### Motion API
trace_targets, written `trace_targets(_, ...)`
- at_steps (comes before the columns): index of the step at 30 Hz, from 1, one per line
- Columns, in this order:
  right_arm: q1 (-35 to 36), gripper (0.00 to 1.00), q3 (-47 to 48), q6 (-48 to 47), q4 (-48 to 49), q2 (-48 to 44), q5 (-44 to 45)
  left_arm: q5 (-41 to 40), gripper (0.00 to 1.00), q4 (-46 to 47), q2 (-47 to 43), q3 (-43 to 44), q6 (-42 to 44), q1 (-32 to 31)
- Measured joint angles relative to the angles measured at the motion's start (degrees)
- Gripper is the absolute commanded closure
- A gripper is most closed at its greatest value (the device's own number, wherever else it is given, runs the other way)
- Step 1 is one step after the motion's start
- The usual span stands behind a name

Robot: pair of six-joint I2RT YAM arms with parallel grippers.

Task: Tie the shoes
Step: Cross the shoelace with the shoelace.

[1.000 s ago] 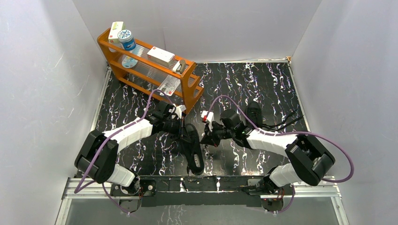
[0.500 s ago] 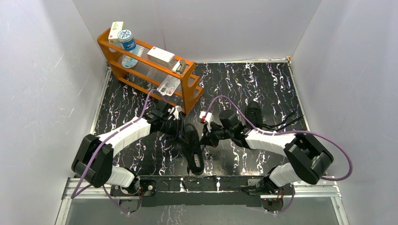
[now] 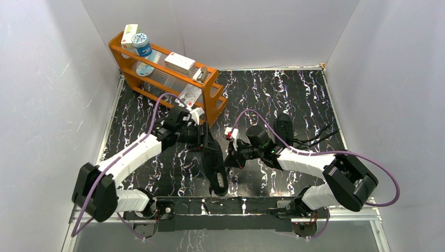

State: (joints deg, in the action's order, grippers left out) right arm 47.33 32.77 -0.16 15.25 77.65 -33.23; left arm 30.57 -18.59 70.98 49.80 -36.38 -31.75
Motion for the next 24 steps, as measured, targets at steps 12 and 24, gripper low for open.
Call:
trace_targets(12,0.04,1.0,-1.16,2.08,0.87,-0.04,0.26,2.71,0.88,2.6,10.34,0.76,0.57,-4.0)
trace_targets(24,1.25,1.0,-0.96,8.72,-1.7,0.07,0.7,2.01,1.0,0.81,-10.08,-9.77,-6.6,-7.52)
